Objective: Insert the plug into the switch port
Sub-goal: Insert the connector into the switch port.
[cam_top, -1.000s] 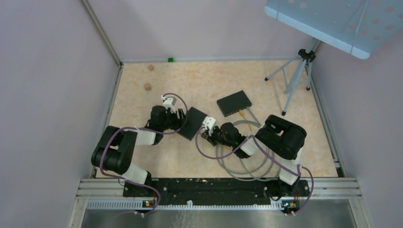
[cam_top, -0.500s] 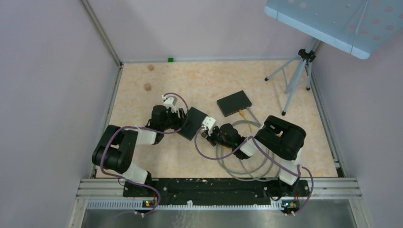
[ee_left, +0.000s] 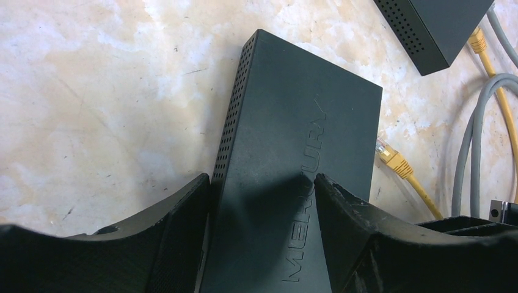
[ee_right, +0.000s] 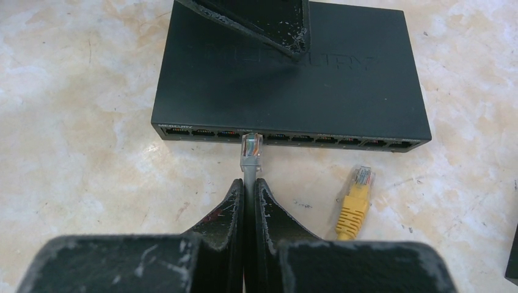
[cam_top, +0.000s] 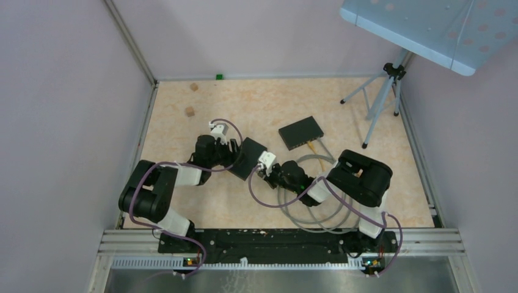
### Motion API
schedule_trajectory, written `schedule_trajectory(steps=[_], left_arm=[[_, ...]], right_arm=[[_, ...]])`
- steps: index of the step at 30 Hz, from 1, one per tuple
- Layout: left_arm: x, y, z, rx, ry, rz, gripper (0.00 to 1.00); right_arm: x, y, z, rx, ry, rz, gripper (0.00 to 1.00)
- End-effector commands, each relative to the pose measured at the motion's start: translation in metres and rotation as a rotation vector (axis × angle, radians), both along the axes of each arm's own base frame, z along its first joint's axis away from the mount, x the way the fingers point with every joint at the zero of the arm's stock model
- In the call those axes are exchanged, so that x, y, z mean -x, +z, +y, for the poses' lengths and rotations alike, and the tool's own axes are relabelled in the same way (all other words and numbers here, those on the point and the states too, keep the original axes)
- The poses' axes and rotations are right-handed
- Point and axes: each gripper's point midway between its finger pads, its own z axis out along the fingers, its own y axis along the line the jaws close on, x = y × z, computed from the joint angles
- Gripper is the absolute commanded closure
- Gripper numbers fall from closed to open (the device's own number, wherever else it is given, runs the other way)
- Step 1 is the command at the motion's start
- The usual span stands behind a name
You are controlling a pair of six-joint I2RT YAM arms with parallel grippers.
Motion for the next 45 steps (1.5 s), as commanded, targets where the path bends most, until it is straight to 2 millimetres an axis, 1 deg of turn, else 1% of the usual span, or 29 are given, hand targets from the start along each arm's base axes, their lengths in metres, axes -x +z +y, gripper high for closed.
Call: schedule_trajectory(steps=[1,9,14,18,23,24,28,37,40,45], left_arm=[[0.011,-0.007,-0.015,0.019,-0.062,0.059,0.32],[0.011,-0.008,-0.016,0.019,-0.065,0.065,0.32],[0.011,-0.009,-0.016,0.018,-0.066,0.069,0.32],[0.011,-0.01,-0.015,0.017,-0.065,0.071,0.32],[0.011,-0.01,-0.016,0.019,-0.069,0.074,0.32],[0.012,-0.011,-0.016,0.02,-0.071,0.077,0.32],[0.012,-0.011,-0.018,0.023,-0.079,0.079,0.32],[0.016,-0.012,-0.023,0.036,-0.109,0.093,0.33],[0.018,-0.014,-0.024,0.038,-0.118,0.102,0.33],[0.021,-0.016,-0.027,0.042,-0.136,0.113,0.33]], right_arm=[[-0.006,0.056,0.027,-0.147,0.022,-0.107,1.0],[-0.006,0.064,0.024,-0.17,0.018,-0.138,1.0],[-0.018,0.061,0.014,-0.165,-0.073,-0.146,1.0],[-0.021,0.064,0.008,-0.196,-0.11,-0.165,1.0],[-0.015,0.069,0.005,-0.271,-0.089,-0.22,1.0],[-0.015,0.069,0.004,-0.281,-0.084,-0.232,1.0],[-0.013,0.053,0.008,-0.258,-0.062,-0.233,1.0],[-0.018,0.043,0.011,-0.232,-0.062,-0.249,1.0],[-0.019,0.036,0.012,-0.22,-0.061,-0.239,1.0],[-0.023,0.029,0.011,-0.247,-0.088,-0.242,1.0]])
